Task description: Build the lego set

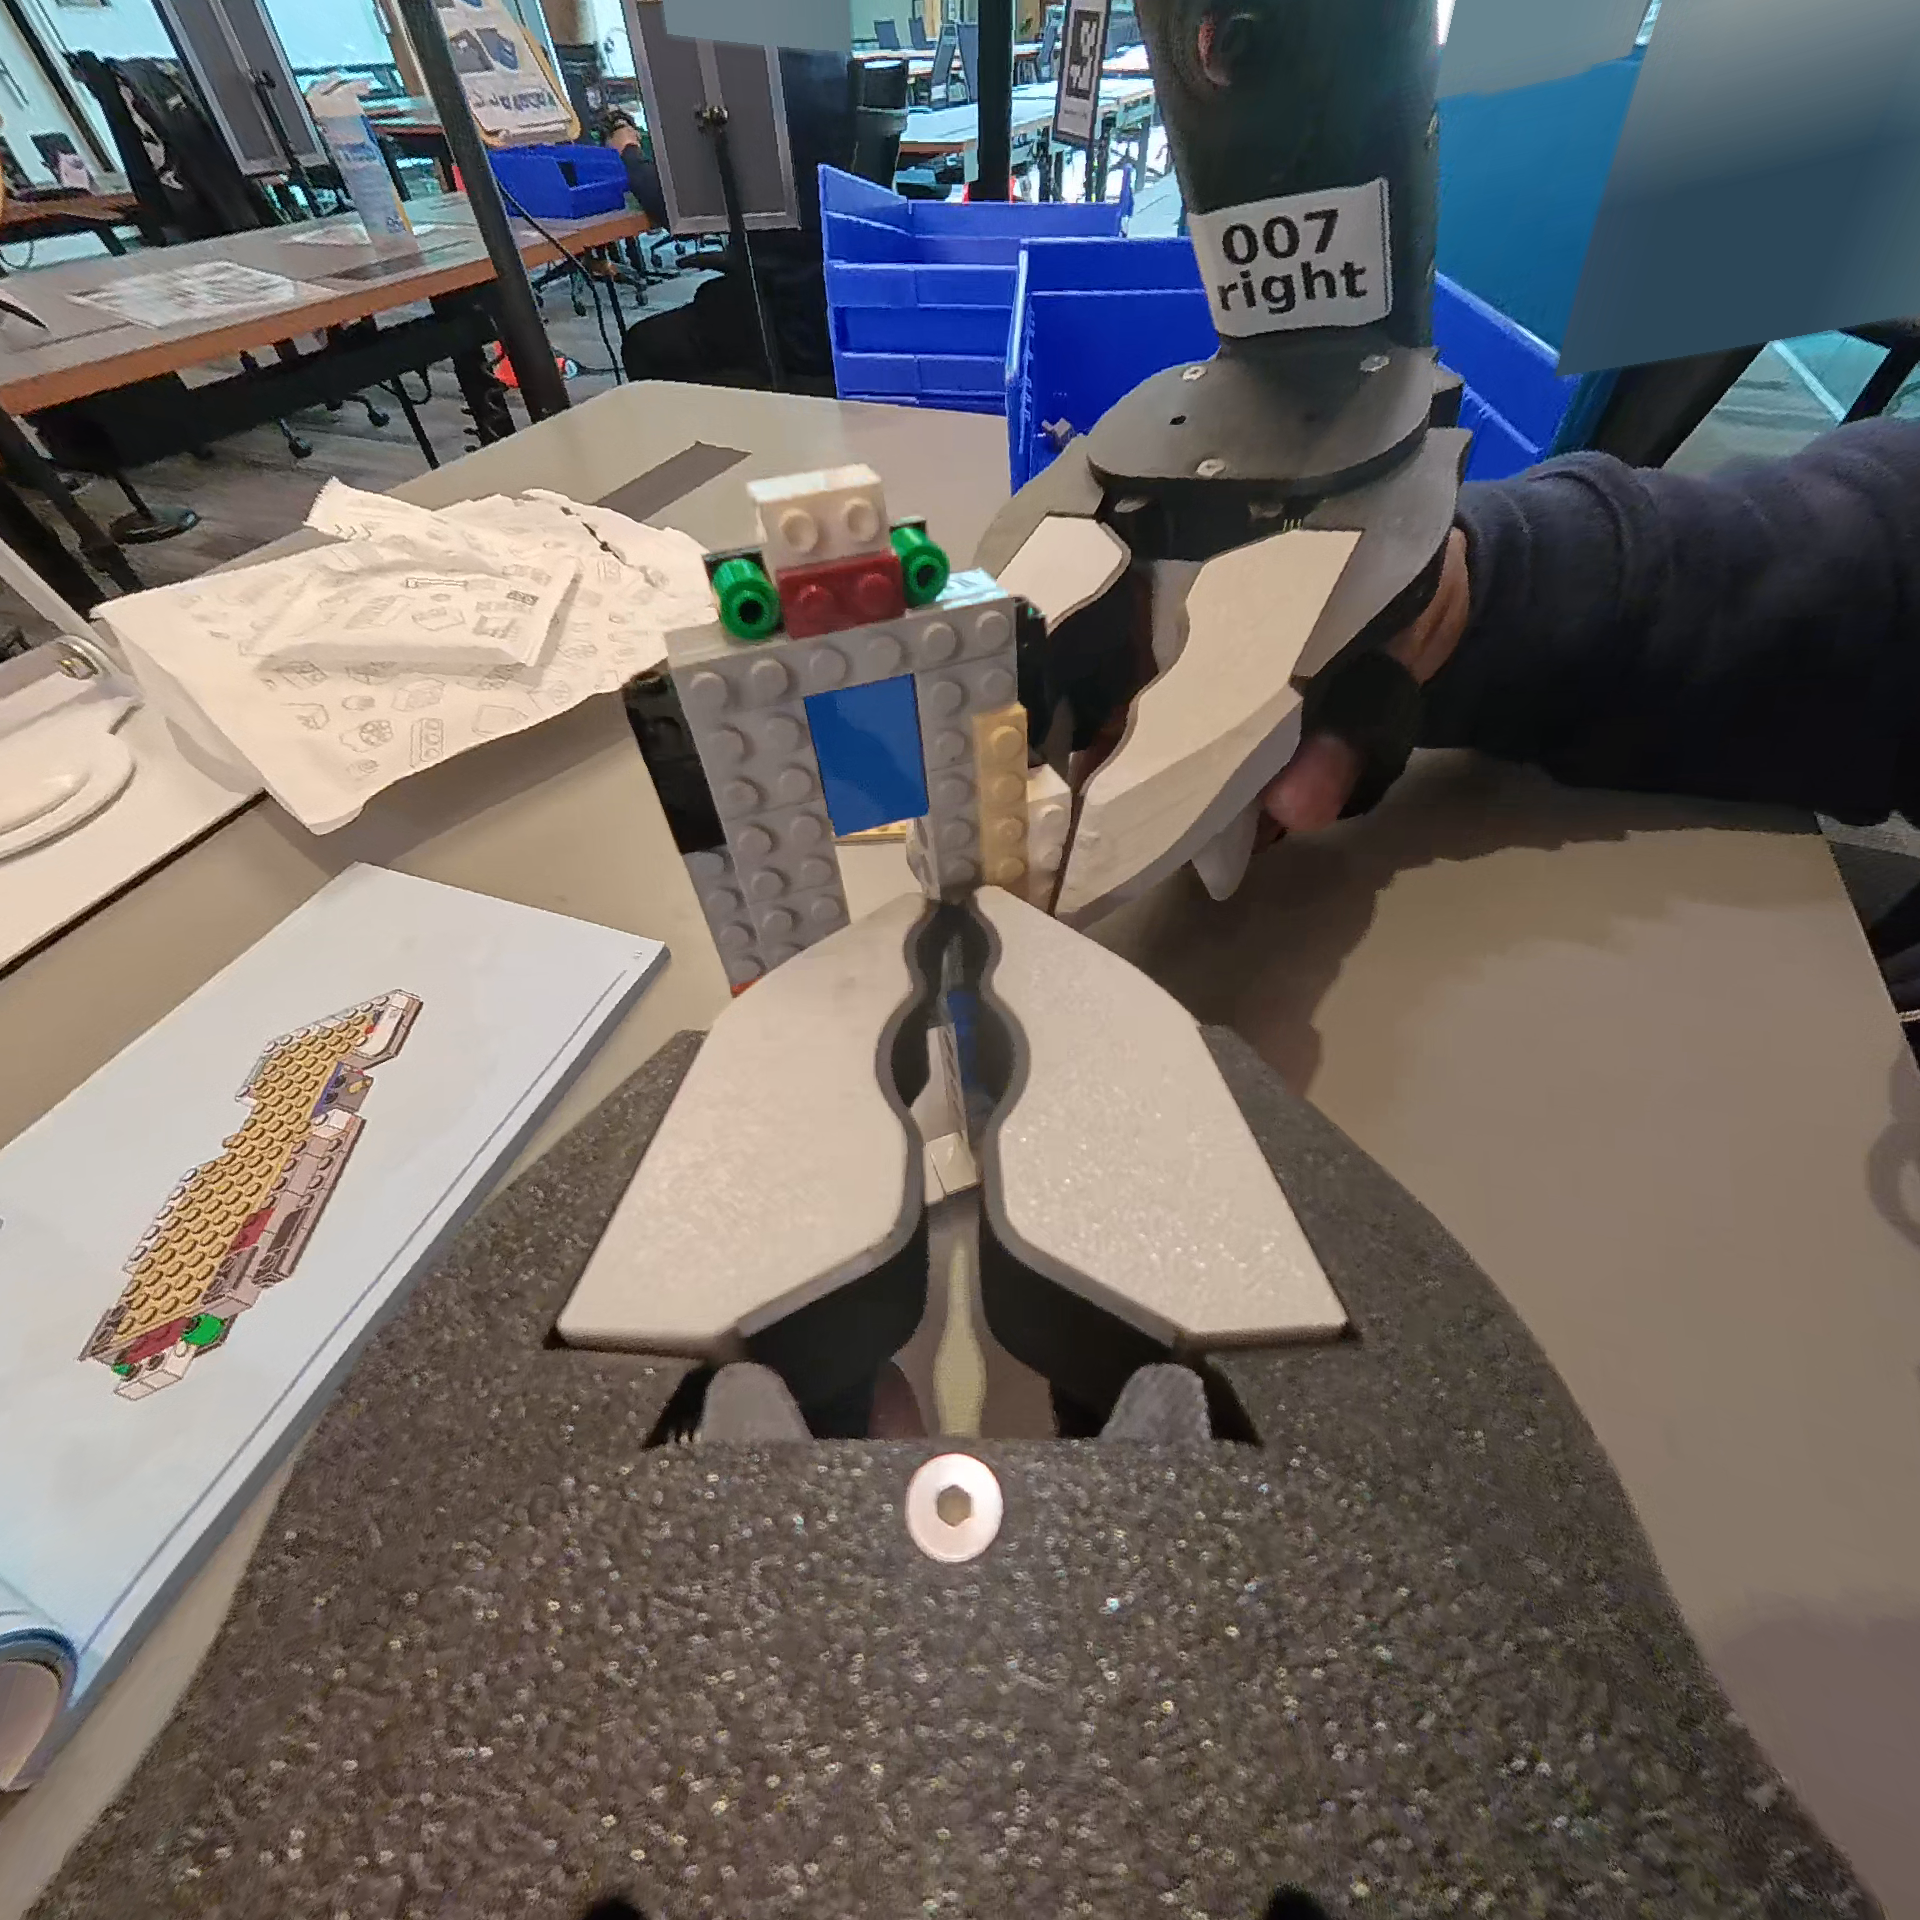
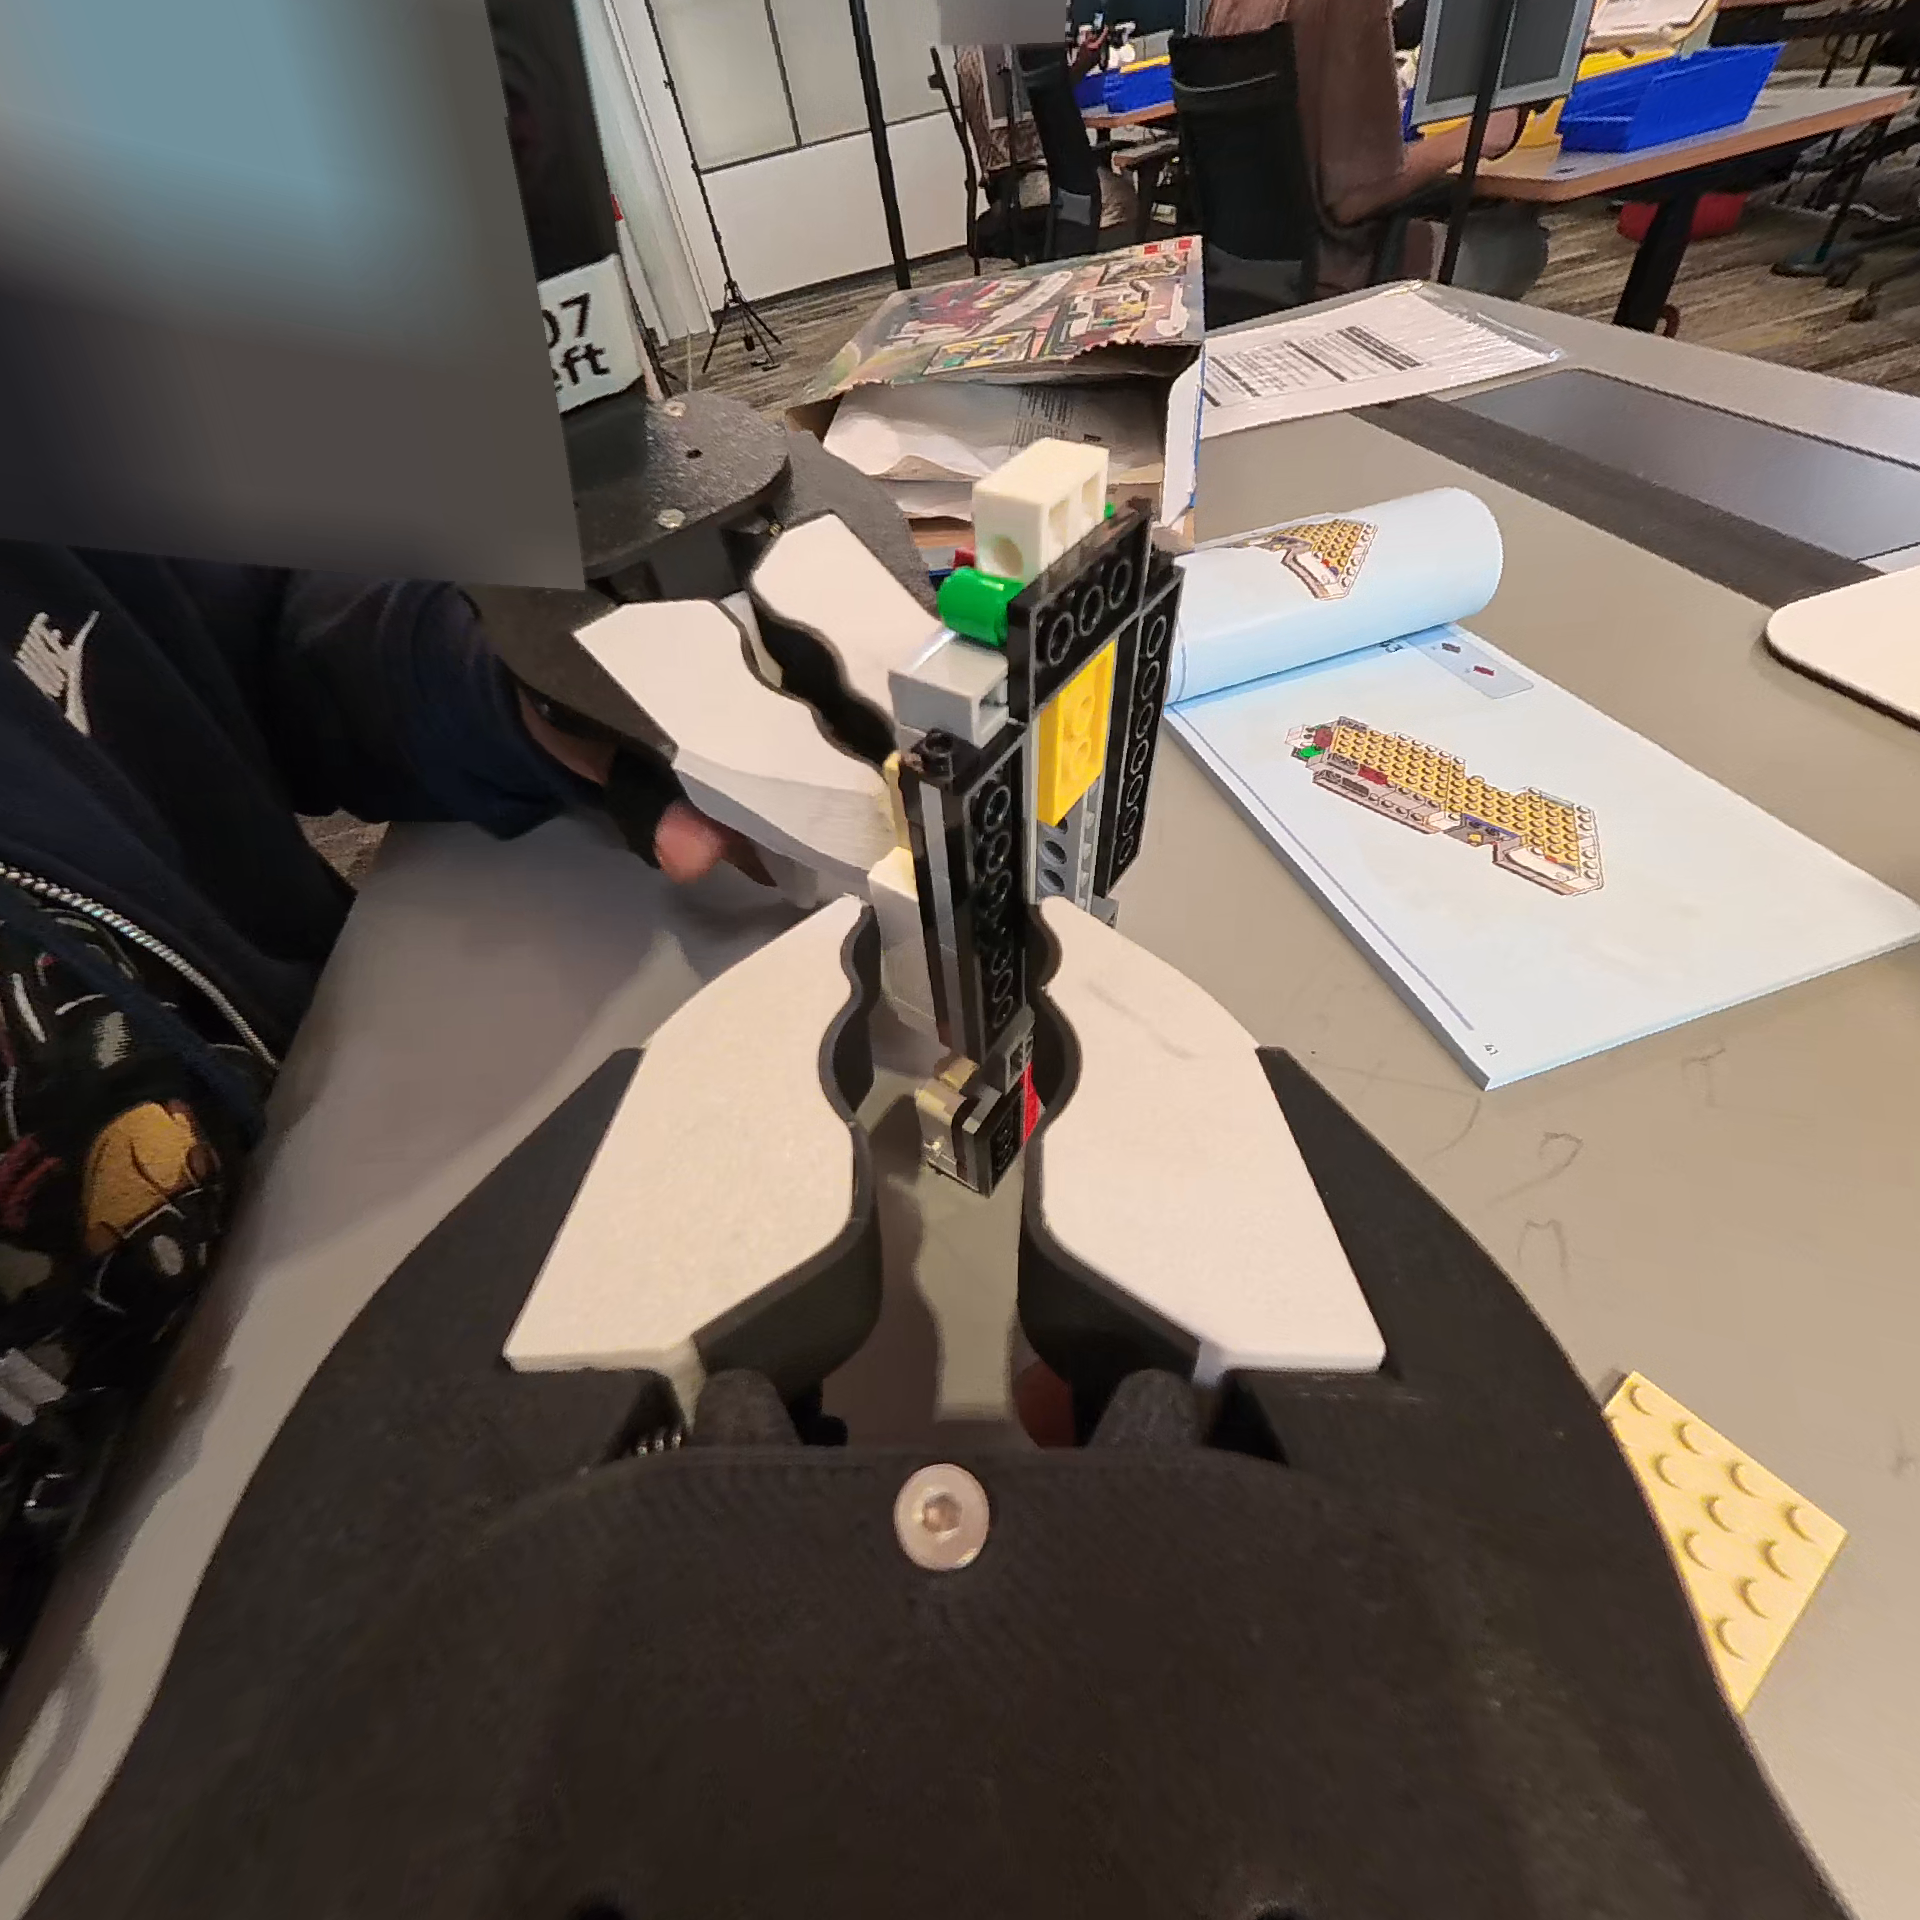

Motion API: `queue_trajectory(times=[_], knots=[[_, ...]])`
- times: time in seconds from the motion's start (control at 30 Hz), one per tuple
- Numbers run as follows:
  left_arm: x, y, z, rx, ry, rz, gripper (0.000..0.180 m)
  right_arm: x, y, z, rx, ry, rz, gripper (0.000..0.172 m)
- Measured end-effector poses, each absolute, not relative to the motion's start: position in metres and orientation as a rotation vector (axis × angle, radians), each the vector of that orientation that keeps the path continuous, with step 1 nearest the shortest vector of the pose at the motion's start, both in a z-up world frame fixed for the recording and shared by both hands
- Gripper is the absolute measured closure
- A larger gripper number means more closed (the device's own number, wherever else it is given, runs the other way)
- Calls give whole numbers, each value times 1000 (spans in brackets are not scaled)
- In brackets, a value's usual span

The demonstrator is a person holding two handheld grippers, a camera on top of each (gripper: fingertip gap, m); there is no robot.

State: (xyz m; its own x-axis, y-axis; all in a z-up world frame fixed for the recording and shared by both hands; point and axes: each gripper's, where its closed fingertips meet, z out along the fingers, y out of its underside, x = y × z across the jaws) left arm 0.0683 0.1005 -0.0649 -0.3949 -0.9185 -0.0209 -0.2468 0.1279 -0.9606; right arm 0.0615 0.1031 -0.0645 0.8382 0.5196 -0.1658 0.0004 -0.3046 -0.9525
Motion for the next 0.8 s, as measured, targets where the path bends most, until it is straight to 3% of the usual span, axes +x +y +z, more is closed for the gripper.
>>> queue_trajectory(times=[0.37, 0.6, 0.8], knots=[[63, 121, -36, -1014, 1656, -1379, 163, 67, 101, -61, -1789, -350, 611, 146], [66, 124, -60, -1015, 1830, -1565, 132, 57, 96, -62, -1759, -435, 662, 146], [67, 112, -72, -952, 2016, -1572, 137, 52, 93, -60, -1738, -471, 679, 146]])
